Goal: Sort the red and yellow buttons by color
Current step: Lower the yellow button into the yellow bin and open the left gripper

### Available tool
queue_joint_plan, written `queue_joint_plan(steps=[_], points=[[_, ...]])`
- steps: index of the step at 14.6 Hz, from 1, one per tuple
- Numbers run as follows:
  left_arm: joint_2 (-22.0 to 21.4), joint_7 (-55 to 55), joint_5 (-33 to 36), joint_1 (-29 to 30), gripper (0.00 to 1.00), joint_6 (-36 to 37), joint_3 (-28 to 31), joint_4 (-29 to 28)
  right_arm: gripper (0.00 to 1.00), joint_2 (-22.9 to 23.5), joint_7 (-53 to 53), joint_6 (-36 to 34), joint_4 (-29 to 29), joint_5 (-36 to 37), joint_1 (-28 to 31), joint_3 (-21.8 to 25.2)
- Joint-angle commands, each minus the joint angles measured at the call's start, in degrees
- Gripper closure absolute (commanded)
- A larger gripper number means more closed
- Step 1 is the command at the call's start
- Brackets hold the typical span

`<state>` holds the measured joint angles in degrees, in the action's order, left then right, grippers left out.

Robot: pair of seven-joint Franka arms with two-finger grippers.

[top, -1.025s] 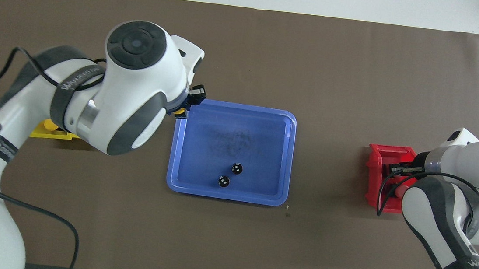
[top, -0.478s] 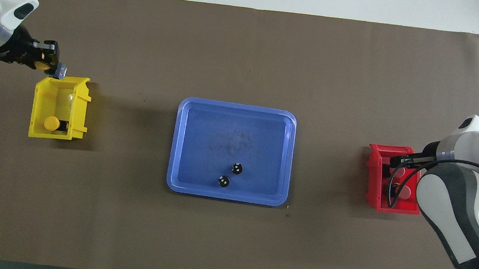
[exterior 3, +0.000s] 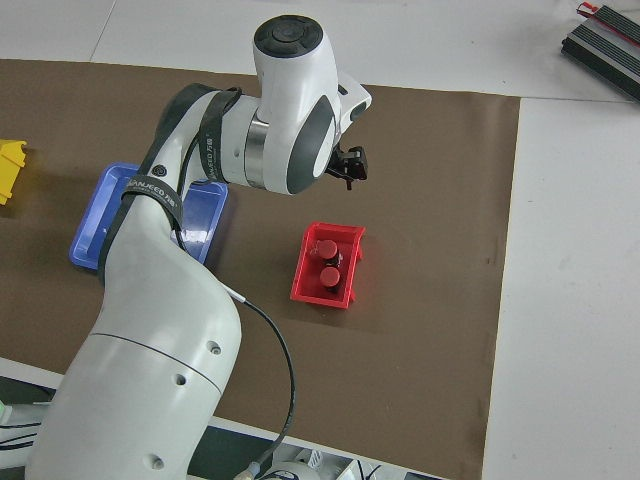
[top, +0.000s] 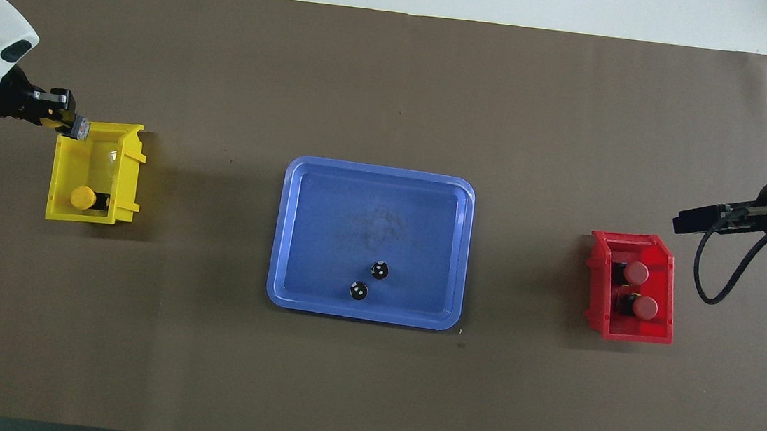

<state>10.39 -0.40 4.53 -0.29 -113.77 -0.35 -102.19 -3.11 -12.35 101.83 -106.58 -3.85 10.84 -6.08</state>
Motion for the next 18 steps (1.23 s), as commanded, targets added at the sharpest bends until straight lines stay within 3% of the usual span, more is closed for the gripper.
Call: queue_joint_plan(steps=[1, 5, 11, 13, 18], points=[[-3.97, 0.40, 1.18, 0.82, 0.99, -6.18, -0.71, -8.10, 0.00, 1.52, 1.62, -9.07, 9.52, 3.30, 0.67, -0.34], [-3.97, 0.48, 1.18, 0.91, 0.99, -7.69, -0.71, -10.48, 0.00, 4.15, 4.08, -15.69, 19.82, 3.76, 0.58, -0.43], [-2.57, 0.31, 1.18, 0.64, 0.99, -13.31, -0.71, -14.17, 0.00, 3.55, 5.75, -16.66, 18.08, 4.63, 0.15, 0.10], [-1.51, 0.31, 1.18, 0.47, 0.99, -15.06, -0.71, -14.61, 0.00, 2.67, 6.80, -17.53, 17.37, 4.90, -6.51, 6.48], [-0.54, 0.48, 1.18, 0.99, 0.99, -19.20, -0.71, -16.11, 0.00, 2.76, 6.81, -17.72, 17.02, 4.81, -6.01, 7.05]])
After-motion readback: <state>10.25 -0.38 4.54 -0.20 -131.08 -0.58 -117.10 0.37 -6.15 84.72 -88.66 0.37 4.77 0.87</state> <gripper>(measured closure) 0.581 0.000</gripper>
